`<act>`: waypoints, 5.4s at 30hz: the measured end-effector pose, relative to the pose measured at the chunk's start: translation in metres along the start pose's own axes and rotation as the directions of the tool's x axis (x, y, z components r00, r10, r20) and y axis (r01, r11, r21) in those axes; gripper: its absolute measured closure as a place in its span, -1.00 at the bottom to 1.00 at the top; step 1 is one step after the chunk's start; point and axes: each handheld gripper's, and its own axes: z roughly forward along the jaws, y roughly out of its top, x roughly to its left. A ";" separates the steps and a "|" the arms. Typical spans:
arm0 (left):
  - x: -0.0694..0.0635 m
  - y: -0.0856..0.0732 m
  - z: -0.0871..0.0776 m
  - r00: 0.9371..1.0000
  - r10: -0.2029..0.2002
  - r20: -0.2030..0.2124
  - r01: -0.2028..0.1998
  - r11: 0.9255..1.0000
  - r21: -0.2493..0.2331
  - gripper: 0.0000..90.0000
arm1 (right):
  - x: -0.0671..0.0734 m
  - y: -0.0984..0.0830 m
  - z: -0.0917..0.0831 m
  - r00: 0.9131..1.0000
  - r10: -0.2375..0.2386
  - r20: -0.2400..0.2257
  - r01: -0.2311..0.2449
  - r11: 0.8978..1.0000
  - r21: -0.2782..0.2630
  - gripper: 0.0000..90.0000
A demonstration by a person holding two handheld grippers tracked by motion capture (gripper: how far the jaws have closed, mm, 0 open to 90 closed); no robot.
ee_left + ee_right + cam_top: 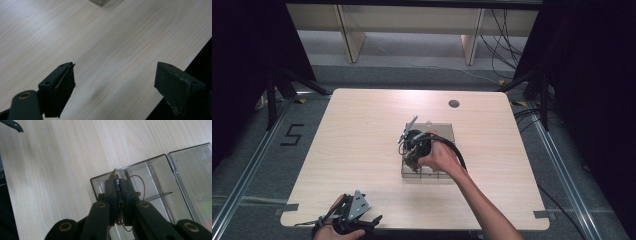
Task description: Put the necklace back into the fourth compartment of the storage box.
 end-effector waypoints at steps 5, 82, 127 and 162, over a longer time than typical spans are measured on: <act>0.001 0.000 0.000 1.000 0.000 0.000 0.000 1.000 -0.010 -0.64 | -0.005 -0.002 0.010 0.999 0.033 -0.006 -0.033 0.999 0.009 0.92; 0.000 -0.001 0.002 1.000 0.011 -0.007 -0.011 1.000 0.017 -0.64 | 0.000 -0.078 -0.007 0.978 0.204 -0.038 -0.208 0.962 -0.179 -0.17; 0.000 0.001 -0.001 0.999 0.029 -0.017 -0.029 1.000 0.013 -0.64 | 0.035 -0.097 -0.006 0.986 0.153 -0.065 -0.165 0.953 -0.256 -0.28; -0.001 0.001 -0.001 1.000 0.029 -0.002 -0.029 1.000 -0.007 -0.64 | 0.043 -0.114 -0.007 0.985 0.155 -0.071 -0.169 0.946 -0.276 -0.29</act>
